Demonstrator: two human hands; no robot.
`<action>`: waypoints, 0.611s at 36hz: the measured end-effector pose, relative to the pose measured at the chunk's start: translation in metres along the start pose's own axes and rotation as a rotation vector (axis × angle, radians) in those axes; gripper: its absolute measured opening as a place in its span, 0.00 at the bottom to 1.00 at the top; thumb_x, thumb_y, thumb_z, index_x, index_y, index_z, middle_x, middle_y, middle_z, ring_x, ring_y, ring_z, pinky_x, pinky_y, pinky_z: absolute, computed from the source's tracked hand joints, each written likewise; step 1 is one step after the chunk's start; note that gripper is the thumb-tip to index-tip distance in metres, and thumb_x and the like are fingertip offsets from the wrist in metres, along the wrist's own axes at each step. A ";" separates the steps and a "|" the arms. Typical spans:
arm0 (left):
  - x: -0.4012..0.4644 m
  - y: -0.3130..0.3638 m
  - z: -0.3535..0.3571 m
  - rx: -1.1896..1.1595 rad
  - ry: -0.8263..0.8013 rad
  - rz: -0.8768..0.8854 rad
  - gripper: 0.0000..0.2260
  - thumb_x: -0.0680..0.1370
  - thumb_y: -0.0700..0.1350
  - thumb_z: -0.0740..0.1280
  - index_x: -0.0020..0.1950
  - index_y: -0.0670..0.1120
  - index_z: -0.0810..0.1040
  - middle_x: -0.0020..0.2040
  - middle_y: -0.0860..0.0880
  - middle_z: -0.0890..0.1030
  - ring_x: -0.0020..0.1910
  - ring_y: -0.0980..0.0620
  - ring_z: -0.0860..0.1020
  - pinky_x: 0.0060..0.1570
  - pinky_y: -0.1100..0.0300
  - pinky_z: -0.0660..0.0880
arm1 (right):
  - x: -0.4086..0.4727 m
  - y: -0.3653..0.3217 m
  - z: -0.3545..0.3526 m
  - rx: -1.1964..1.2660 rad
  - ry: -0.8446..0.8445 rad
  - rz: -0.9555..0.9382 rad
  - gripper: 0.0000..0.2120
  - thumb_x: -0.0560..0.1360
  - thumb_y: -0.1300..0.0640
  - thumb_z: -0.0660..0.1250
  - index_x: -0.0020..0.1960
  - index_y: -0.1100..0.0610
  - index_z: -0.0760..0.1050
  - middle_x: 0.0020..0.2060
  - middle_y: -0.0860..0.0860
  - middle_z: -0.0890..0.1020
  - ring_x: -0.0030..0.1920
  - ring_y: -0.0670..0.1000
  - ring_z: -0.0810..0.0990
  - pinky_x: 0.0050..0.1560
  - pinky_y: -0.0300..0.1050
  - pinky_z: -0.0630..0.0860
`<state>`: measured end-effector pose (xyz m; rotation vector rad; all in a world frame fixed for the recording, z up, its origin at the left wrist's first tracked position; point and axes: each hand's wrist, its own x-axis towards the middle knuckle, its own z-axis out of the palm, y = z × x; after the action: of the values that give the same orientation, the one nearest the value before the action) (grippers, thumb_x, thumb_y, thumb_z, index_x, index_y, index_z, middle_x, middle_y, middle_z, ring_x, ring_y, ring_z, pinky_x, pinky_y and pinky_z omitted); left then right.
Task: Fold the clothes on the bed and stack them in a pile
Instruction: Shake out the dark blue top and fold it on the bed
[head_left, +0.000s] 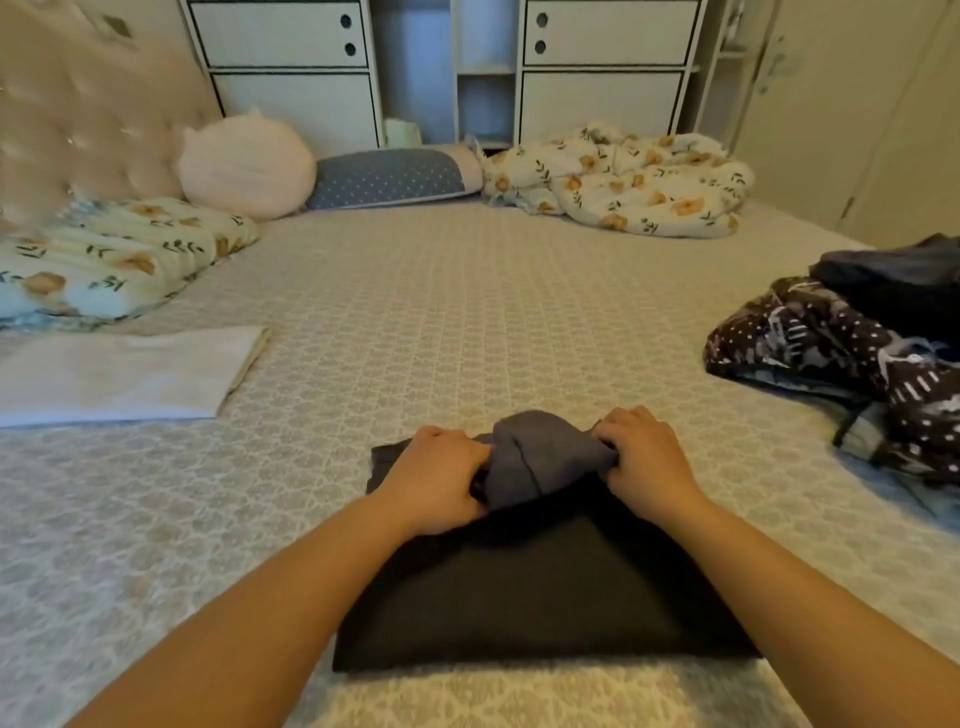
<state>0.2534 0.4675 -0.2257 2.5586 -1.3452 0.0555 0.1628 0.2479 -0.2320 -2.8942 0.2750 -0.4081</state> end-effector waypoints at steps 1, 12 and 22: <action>-0.015 0.006 0.006 0.031 -0.018 0.046 0.05 0.70 0.49 0.68 0.44 0.55 0.74 0.42 0.53 0.79 0.41 0.53 0.73 0.48 0.59 0.65 | -0.015 0.002 0.003 -0.067 -0.042 -0.026 0.10 0.71 0.62 0.65 0.49 0.52 0.79 0.50 0.48 0.77 0.54 0.53 0.71 0.45 0.42 0.59; -0.102 0.044 0.019 0.189 0.100 0.330 0.15 0.68 0.56 0.71 0.51 0.52 0.82 0.40 0.54 0.78 0.36 0.53 0.77 0.37 0.60 0.70 | -0.116 -0.001 -0.015 -0.106 0.040 -0.167 0.10 0.65 0.68 0.72 0.45 0.58 0.82 0.51 0.55 0.79 0.51 0.61 0.75 0.44 0.46 0.62; -0.102 0.066 0.024 0.016 0.050 0.088 0.24 0.73 0.69 0.60 0.65 0.60 0.73 0.61 0.59 0.72 0.60 0.57 0.68 0.61 0.59 0.60 | -0.119 -0.009 -0.028 0.509 0.080 0.607 0.13 0.77 0.42 0.62 0.45 0.52 0.72 0.42 0.49 0.78 0.38 0.47 0.74 0.33 0.44 0.67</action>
<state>0.1389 0.5081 -0.2508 2.4929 -1.4441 0.1457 0.0431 0.2764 -0.2338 -2.1640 0.8842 -0.4057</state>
